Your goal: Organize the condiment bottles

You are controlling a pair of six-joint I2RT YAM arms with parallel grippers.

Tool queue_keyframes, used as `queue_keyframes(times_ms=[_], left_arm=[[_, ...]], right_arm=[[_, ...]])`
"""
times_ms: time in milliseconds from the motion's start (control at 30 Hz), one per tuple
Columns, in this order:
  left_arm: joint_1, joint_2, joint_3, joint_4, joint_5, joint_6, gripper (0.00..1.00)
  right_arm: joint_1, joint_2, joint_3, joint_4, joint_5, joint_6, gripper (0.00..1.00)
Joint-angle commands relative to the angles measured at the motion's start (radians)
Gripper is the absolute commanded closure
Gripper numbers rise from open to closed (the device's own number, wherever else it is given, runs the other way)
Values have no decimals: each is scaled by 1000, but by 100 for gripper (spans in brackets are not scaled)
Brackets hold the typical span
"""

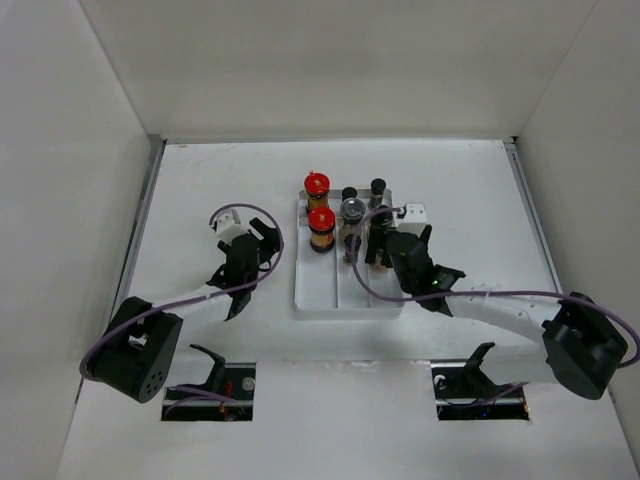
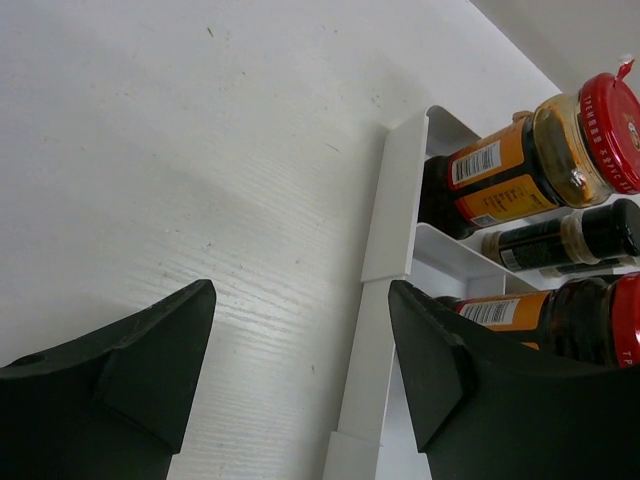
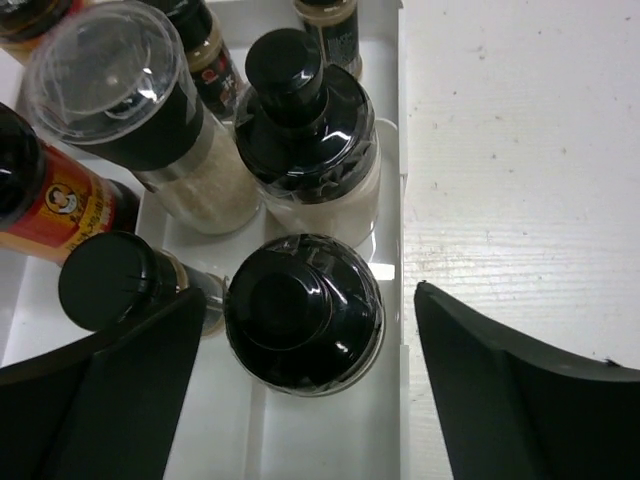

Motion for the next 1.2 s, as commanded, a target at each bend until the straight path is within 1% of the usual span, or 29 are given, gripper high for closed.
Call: queue_keyframes(times_ms=[0, 100, 133, 167, 267, 367, 433, 567, 667, 900, 1067, 1167], left_arm=[[-4, 0, 58, -37, -14, 4, 31], [-6, -19, 70, -68, -20, 8, 30], [-7, -52, 76, -88, -24, 17, 29], [-8, -55, 78, -91, -24, 17, 29], [-12, -82, 85, -131, -24, 24, 28], [-15, -88, 97, -175, -24, 21, 28], [-20, -86, 113, -209, -25, 21, 27], [-26, -62, 148, -240, -36, 23, 26], [-34, -59, 171, -251, -37, 26, 25], [-38, -43, 190, -223, -50, 47, 24], [-49, -19, 203, -214, -42, 61, 24], [-57, -8, 209, -211, -42, 72, 23]], right_arm=[[-2, -90, -6, 79, 31, -19, 1], [0, -194, -12, 75, 54, -27, 0], [-14, -304, -51, 107, 113, -6, 0], [-19, -315, -61, 115, 123, 0, 0], [-107, -416, -166, 216, 175, 83, 0], [-198, -475, -249, 227, 170, 196, 0], [-259, -481, -286, 213, 146, 272, 0], [-350, -467, -334, 199, 43, 428, 0], [-388, -440, -351, 205, -18, 480, 0], [-393, -461, -386, 271, -29, 481, 0], [-393, -411, -375, 296, -54, 473, 0], [-393, -409, -372, 296, -58, 464, 0]])
